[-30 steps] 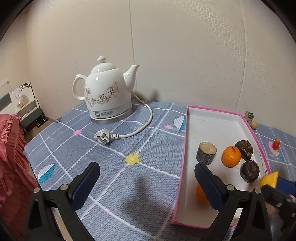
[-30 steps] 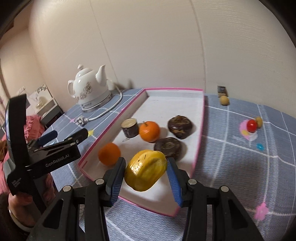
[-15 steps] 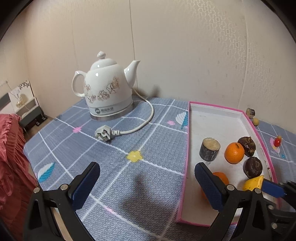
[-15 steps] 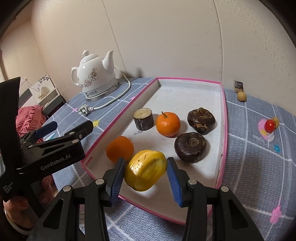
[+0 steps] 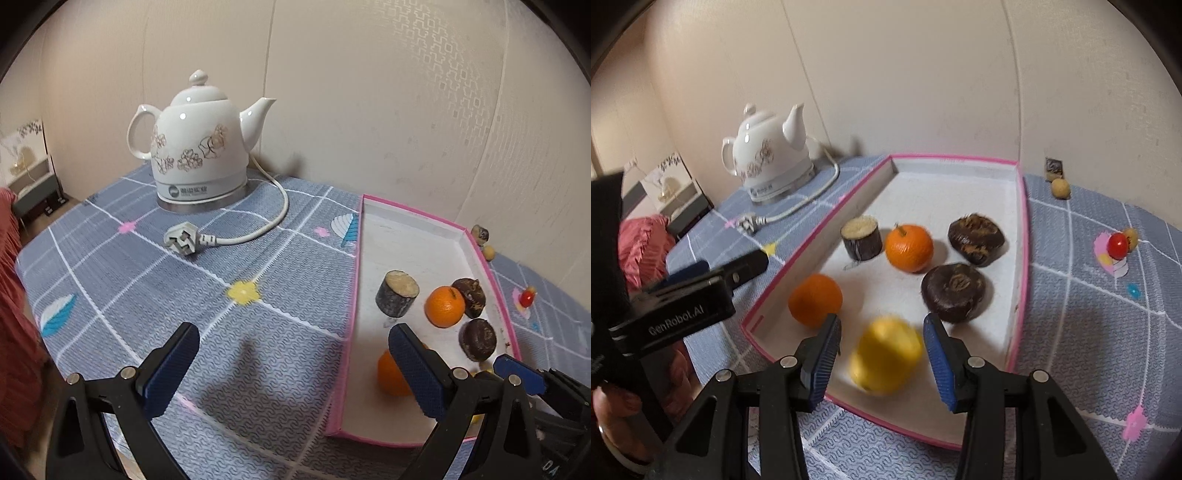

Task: Organize fruits
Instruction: 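Lower the yellow fruit into the tray and open the right gripper, then reach the right gripper to the small tan ball and grasp it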

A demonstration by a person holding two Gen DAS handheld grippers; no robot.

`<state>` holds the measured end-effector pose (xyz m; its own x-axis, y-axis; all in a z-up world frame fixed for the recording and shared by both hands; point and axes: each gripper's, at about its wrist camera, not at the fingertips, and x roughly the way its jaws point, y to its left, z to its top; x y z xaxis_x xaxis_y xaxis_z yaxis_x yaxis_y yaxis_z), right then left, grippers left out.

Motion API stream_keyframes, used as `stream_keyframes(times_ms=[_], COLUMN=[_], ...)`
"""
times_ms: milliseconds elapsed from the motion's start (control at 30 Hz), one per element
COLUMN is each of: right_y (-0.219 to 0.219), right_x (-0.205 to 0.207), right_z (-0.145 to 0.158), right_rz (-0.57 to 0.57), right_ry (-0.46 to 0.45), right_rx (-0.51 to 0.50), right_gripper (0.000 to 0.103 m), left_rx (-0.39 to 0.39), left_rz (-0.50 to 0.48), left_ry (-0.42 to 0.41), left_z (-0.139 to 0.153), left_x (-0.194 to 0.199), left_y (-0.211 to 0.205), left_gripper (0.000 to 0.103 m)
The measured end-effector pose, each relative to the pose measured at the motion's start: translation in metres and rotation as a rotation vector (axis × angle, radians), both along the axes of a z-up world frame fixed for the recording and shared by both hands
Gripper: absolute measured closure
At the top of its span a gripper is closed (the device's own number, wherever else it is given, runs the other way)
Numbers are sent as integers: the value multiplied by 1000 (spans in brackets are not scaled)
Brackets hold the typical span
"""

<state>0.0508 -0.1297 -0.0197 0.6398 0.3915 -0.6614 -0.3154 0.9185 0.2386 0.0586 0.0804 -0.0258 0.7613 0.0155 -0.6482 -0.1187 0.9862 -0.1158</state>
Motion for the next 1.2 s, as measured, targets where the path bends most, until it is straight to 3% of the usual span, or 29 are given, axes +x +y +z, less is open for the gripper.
stream_keyframes(times_ms=[367, 1200], right_y=[-28, -88], right_x=[1, 8], right_z=[15, 8], right_rz=[-85, -261], right_ry=[-37, 21], right_rx=[42, 14], right_gripper=[54, 54], left_rx=[22, 49], left_rz=[-53, -216], left_ry=[-12, -37], left_z=[2, 4], left_x=[-5, -14], left_y=[-13, -72], left_gripper=[0, 0])
